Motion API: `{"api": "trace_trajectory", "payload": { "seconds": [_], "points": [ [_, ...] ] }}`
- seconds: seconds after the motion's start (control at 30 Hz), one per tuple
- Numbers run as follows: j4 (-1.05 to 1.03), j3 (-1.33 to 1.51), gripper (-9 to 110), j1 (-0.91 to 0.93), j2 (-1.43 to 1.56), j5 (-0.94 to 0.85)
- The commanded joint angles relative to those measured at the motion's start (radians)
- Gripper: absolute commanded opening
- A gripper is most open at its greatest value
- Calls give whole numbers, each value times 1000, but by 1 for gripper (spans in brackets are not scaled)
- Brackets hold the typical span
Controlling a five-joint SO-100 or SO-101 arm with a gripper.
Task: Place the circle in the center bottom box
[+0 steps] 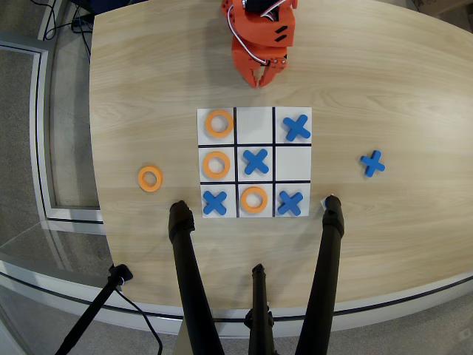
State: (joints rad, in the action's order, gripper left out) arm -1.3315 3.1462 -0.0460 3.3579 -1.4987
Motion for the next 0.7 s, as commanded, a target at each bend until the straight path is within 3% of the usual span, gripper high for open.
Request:
{"api": "trace_trajectory", "payload": {
  "seconds": [0.0, 0.4, 0.67],
  "points": [
    [123, -54, 8, 28, -92, 5],
    [126, -91, 8, 34, -147, 9],
    [137, -528, 13, 137, -571, 60]
  ]
}}
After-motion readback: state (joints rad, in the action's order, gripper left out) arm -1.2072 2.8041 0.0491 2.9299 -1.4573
